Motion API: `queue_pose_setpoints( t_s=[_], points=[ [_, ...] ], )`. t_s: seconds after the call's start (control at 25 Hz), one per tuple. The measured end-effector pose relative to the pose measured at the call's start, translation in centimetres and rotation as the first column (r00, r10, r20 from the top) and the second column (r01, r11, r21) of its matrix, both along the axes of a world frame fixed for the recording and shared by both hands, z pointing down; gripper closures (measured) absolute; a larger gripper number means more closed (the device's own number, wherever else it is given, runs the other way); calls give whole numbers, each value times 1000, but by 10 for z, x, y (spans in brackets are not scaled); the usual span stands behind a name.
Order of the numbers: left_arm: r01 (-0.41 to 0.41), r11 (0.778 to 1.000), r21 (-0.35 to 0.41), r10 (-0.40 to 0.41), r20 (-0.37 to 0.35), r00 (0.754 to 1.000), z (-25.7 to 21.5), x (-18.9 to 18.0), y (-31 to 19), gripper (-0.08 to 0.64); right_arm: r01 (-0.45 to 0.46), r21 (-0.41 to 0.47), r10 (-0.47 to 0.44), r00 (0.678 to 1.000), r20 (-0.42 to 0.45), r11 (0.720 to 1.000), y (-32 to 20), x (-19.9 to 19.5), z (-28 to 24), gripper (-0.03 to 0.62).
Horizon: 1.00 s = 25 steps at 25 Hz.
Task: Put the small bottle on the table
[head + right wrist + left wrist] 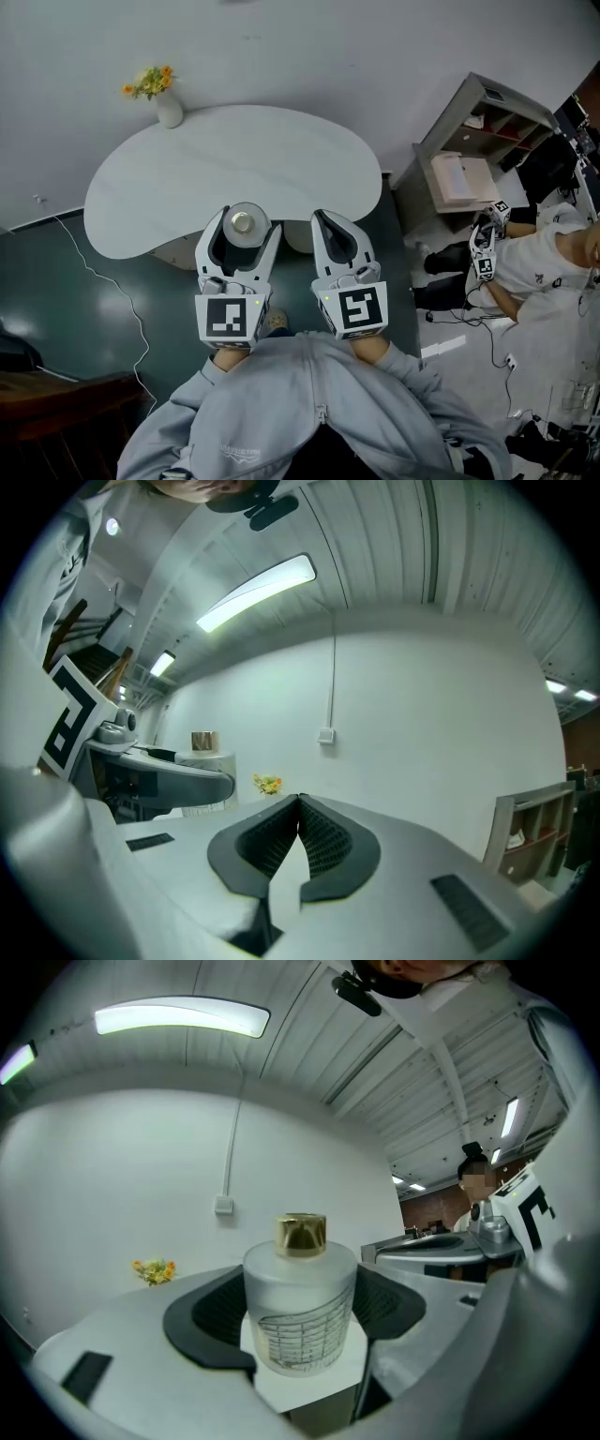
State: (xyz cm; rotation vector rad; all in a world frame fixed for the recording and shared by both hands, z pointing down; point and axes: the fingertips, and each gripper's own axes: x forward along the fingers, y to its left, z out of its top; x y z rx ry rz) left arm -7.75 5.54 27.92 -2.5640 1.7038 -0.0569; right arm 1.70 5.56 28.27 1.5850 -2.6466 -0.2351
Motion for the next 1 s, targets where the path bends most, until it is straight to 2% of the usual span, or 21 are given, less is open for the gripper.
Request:
queue_pose_setpoints(
  t_s=[0.48, 1.0],
  points=[
    [-105, 994, -25, 105, -5, 994, 14, -14, -69, 229, -72, -24, 72, 997, 1, 997, -63, -19, 10, 566],
    [-130, 991, -36, 129, -23, 991, 20, -12, -111, 229, -76, -18, 76, 997, 1, 997, -103, -21, 12, 566]
  ],
)
